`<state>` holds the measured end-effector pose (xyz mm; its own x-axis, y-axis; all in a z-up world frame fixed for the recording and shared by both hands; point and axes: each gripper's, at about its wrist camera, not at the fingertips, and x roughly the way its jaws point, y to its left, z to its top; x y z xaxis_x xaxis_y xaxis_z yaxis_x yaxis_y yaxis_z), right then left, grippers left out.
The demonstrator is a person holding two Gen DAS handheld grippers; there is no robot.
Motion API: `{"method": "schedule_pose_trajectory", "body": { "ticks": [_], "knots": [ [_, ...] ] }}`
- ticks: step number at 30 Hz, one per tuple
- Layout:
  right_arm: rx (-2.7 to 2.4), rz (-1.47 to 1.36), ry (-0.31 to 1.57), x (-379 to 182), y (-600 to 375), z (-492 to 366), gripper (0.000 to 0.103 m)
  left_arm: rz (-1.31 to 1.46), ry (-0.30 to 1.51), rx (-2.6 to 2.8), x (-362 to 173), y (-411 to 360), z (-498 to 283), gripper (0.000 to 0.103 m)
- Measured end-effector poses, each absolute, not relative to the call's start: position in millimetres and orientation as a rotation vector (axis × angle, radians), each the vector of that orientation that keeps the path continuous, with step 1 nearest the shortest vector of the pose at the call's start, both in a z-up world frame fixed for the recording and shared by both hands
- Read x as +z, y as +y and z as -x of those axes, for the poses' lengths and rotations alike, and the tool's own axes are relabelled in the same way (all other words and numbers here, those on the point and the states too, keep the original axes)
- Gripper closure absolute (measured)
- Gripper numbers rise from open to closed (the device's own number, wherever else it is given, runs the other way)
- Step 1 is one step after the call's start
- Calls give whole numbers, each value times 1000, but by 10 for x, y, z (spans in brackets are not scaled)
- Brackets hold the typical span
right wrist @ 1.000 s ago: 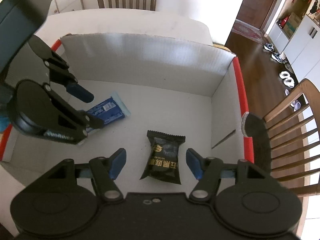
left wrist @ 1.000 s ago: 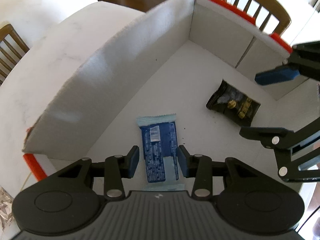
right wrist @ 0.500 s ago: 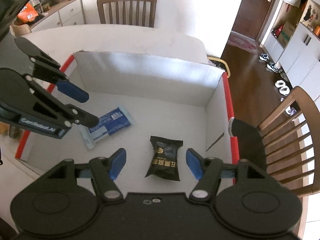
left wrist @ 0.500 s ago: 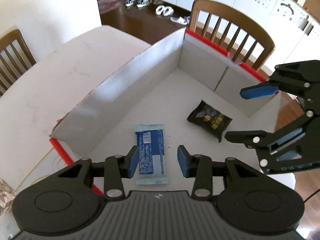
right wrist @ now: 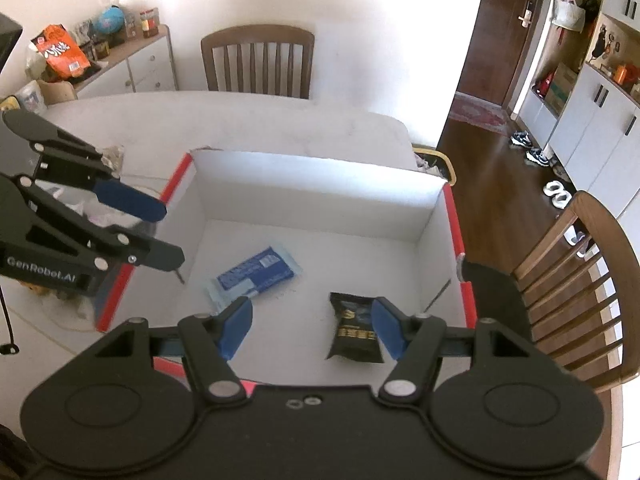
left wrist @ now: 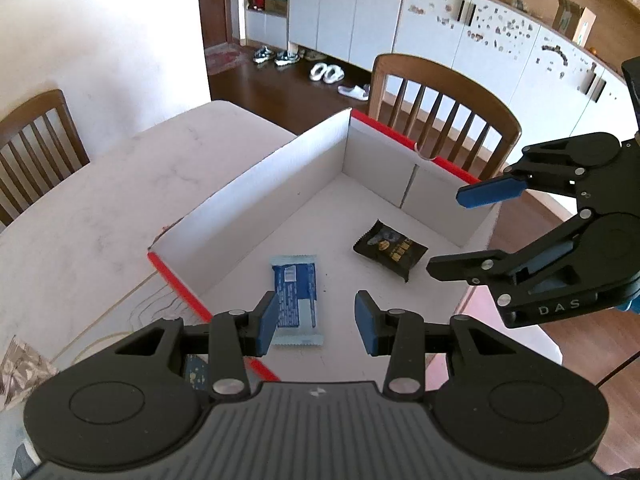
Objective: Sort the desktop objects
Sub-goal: 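Withdraw both tools from the shoebox back toward the snack pile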
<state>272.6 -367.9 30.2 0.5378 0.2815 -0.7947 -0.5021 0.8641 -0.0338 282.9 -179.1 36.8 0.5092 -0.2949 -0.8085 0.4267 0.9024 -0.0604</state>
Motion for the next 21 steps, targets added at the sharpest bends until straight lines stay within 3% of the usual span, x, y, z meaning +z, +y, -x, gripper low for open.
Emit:
{"method": "schedule_pose_trajectory", "body": {
  "ticks": [21],
  "knots": [
    [497, 266, 773, 557, -3018, -2131, 37, -58, 822, -327, 511, -986, -1949, 63]
  ]
}}
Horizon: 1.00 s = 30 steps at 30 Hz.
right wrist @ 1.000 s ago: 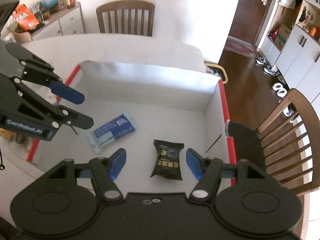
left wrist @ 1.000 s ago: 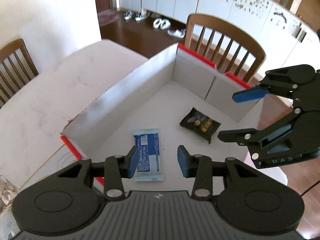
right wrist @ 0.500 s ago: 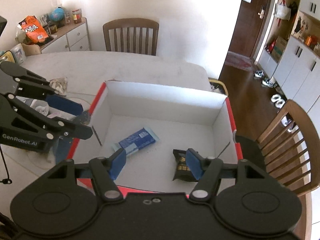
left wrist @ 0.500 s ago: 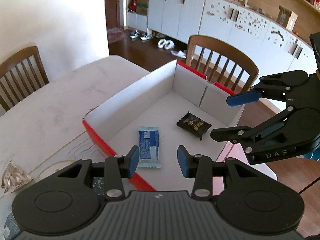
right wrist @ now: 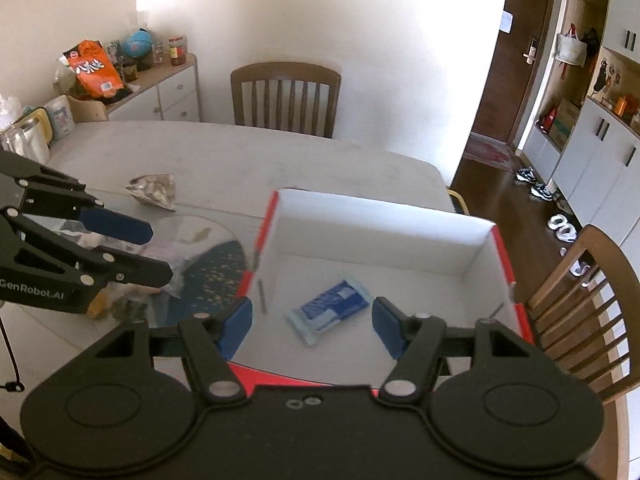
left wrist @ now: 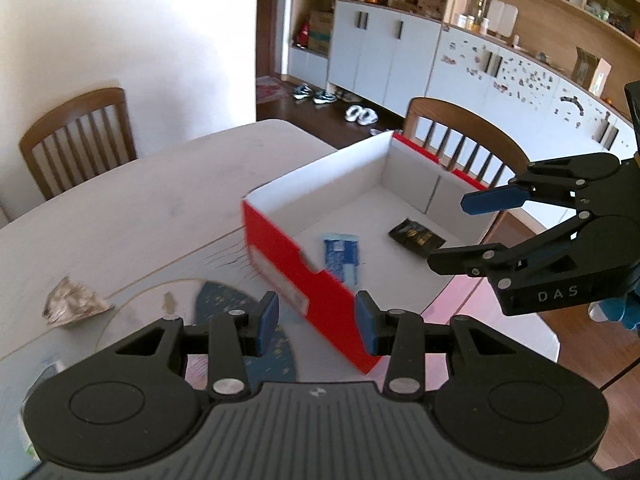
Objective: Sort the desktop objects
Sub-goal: 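Withdraw both tools from the shoebox back toward the snack pile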
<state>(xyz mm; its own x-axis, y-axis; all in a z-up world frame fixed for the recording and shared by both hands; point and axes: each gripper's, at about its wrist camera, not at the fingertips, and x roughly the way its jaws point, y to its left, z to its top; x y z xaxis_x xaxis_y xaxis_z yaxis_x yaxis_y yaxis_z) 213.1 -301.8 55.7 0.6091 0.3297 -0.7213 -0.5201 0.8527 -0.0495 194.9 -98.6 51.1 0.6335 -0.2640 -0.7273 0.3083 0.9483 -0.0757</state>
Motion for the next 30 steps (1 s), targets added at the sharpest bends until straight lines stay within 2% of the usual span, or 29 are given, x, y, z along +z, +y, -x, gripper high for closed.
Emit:
{"method": "schedule_pose_trajectory", "body": {
  "ticks": [11, 14, 17, 21, 30],
  "knots": [
    [517, 239, 732, 517, -2535, -1852, 37, -49, 782, -233, 458, -418, -1534, 63],
    [522, 232, 729, 492, -2392, -1805, 36, -40, 776, -219, 434, -263, -1451, 54],
    [538, 232, 734, 466, -2210, -1775, 33, -33, 770, -205, 405, -115, -1390, 53],
    [551, 236, 743, 406, -1978, -1730, 33, -22, 773, -190, 355, 109, -1317, 44],
    [562, 242, 763, 257, -1574, -1662, 33, 12, 797, -163, 181, 579, -1188, 40]
  ]
}}
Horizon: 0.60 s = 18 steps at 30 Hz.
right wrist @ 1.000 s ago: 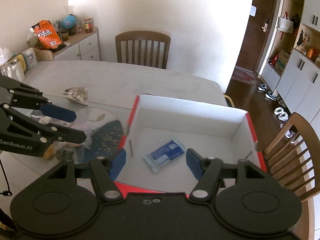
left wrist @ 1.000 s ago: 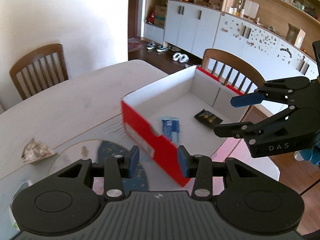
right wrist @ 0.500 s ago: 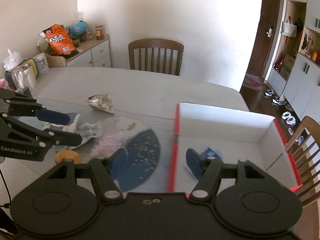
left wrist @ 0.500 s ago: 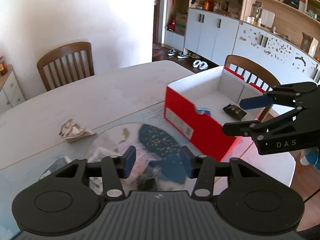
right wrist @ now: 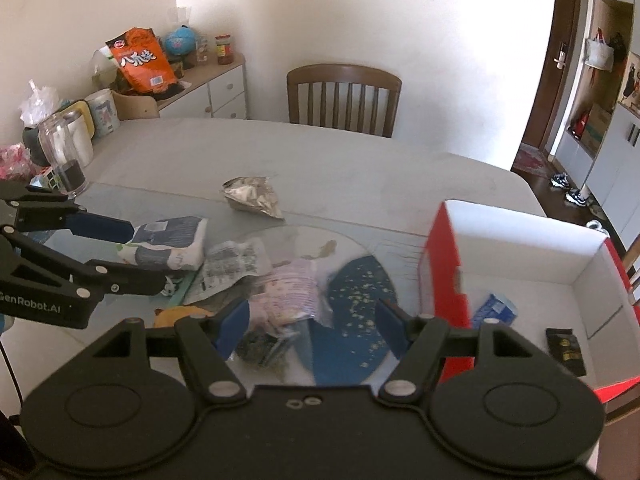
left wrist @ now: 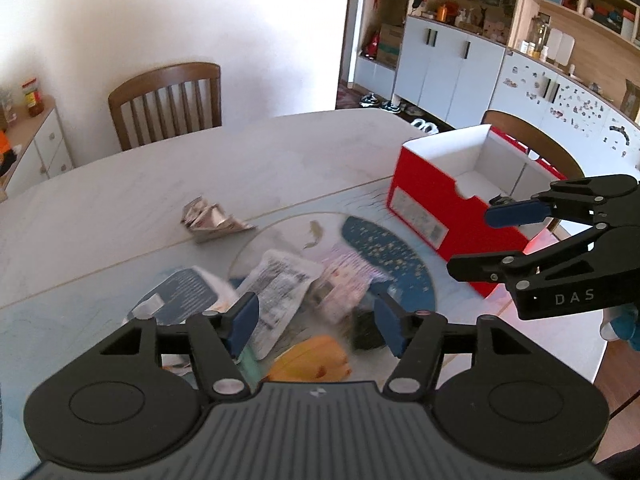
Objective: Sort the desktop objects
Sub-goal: 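Withdraw both tools from the shoebox back toward the snack pile, then grasp the yellow spotted toy with the left tool while the right tool grasps the bag of dark seeds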
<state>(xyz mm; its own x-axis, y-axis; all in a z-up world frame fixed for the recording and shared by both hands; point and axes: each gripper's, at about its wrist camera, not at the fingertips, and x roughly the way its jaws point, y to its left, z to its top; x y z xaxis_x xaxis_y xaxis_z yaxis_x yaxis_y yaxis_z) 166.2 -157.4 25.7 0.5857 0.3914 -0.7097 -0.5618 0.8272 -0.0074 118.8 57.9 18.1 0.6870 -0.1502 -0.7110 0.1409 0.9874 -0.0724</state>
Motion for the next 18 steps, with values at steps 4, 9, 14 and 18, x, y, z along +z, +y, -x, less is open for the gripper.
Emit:
{"method": "schedule_pose_trajectory", "body": {
  "ticks": [4, 9, 14, 18],
  "knots": [
    [559, 241, 771, 224, -1459, -1643, 33, 20, 806, -150, 125, 741, -1153, 40],
    [549, 237, 784, 161, -1365, -1641, 32, 26, 800, -130, 72, 926, -1134, 33],
    [533, 234, 805, 56, -1265, -1633, 26, 24, 783, -135, -4, 1040, -1113, 19],
    [537, 241, 814, -39, -1206, -1615, 18, -4, 760, -176, -86, 1029, -1070, 4]
  ]
}}
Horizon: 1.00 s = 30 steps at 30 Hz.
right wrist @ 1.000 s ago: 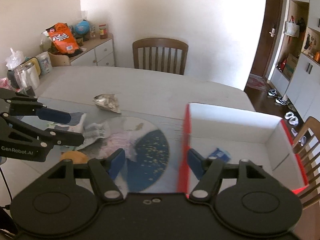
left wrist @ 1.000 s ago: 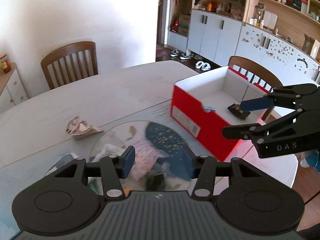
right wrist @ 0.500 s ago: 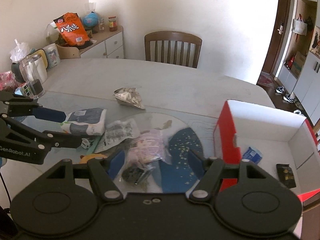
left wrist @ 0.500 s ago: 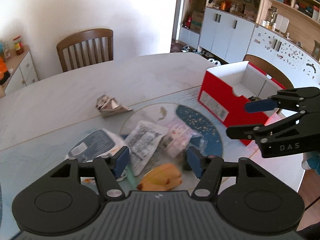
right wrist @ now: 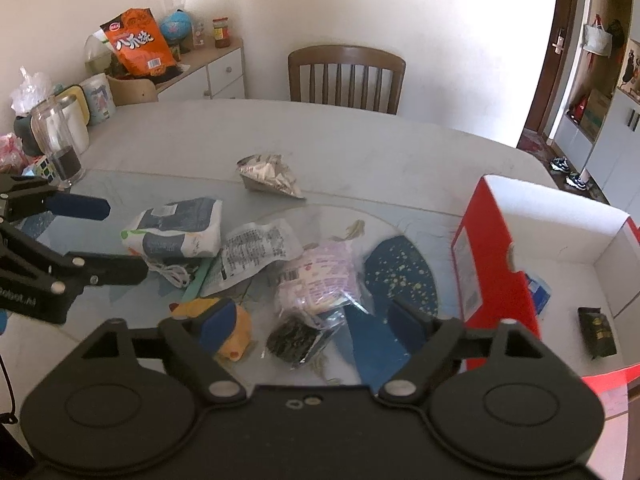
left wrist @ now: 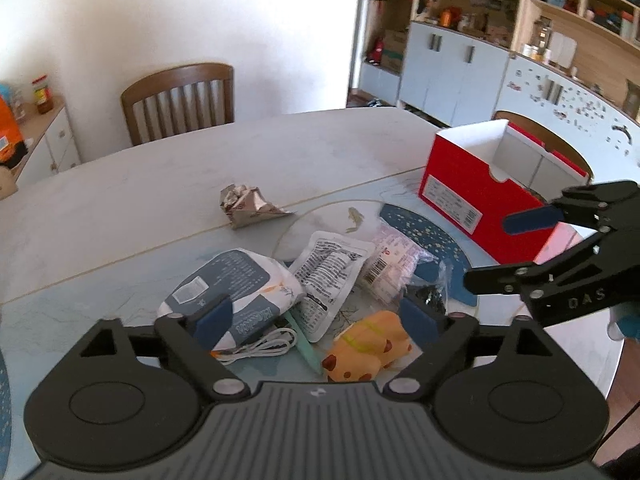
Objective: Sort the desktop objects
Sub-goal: 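Grasp the yellow spotted toy with the left tool while the right tool grasps the bag of dark seeds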
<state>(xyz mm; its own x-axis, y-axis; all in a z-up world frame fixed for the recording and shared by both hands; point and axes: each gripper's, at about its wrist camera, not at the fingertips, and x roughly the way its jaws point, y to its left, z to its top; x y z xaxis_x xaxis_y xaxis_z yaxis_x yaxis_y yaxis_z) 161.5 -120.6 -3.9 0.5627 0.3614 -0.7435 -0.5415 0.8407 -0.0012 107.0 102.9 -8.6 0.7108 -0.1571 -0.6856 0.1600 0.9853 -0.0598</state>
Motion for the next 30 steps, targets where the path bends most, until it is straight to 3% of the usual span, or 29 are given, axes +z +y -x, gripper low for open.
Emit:
{"method": "schedule_pose_trajectory", "body": {
  "ticks": [2, 30],
  "knots": [
    [538, 240, 821, -86, -1183, -1612, 16, -18, 750, -200, -138, 1003, -1046, 0],
    [400, 154, 925, -711, -1030, -1858, 17, -149, 692, -388, -950, 662, -1162, 0]
  ]
}}
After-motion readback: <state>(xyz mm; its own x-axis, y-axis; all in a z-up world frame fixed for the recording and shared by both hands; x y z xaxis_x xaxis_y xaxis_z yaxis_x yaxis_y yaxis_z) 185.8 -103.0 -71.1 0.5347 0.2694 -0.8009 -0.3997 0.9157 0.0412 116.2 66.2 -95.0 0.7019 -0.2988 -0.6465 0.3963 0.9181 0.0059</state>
